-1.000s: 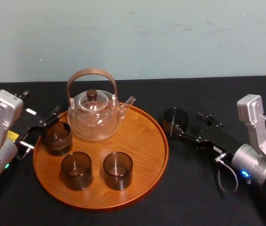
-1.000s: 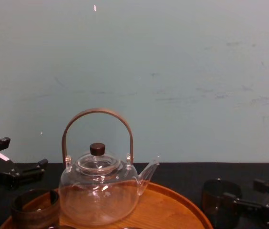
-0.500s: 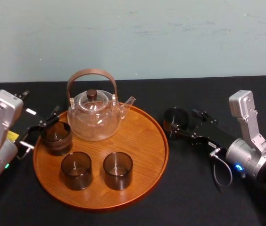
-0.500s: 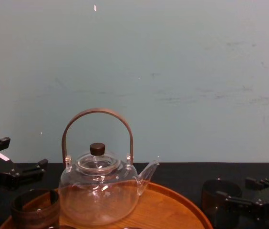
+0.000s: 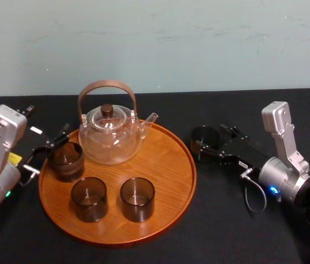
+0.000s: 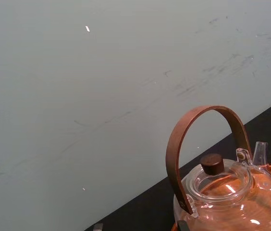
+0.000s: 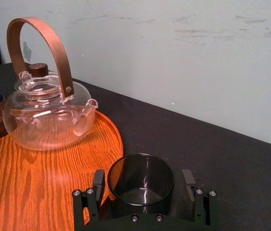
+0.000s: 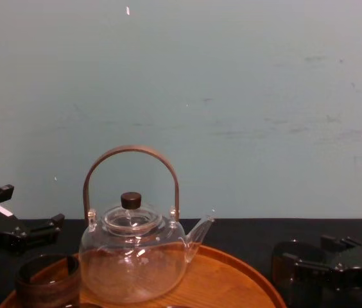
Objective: Pick up the glass from the table and place it on the tray.
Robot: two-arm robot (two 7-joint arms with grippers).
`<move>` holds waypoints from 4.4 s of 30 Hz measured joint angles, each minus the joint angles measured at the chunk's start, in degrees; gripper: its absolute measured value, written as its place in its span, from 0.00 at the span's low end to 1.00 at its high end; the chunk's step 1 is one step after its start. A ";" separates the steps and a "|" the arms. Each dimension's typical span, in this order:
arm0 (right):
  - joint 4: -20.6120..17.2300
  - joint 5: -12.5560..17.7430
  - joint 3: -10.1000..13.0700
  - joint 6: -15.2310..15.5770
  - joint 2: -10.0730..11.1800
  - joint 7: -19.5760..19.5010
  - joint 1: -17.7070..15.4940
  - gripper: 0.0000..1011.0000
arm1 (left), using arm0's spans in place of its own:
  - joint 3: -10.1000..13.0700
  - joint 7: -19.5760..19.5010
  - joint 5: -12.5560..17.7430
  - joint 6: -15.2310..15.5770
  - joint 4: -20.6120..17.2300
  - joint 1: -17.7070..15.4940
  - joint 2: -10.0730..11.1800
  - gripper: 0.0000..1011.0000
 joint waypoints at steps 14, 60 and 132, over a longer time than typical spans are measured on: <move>3.59 -0.32 -0.77 -0.73 -0.91 1.02 2.27 0.99 | 0.00 0.00 0.00 0.00 0.01 0.00 0.00 0.99; 3.09 -0.20 -0.61 -0.61 -0.73 0.93 1.92 0.88 | 0.00 0.00 0.00 0.00 0.00 0.00 0.00 0.99; -12.44 0.53 -4.27 -3.57 1.55 3.06 -3.52 0.88 | 0.00 0.00 0.00 0.00 0.00 0.00 0.00 0.99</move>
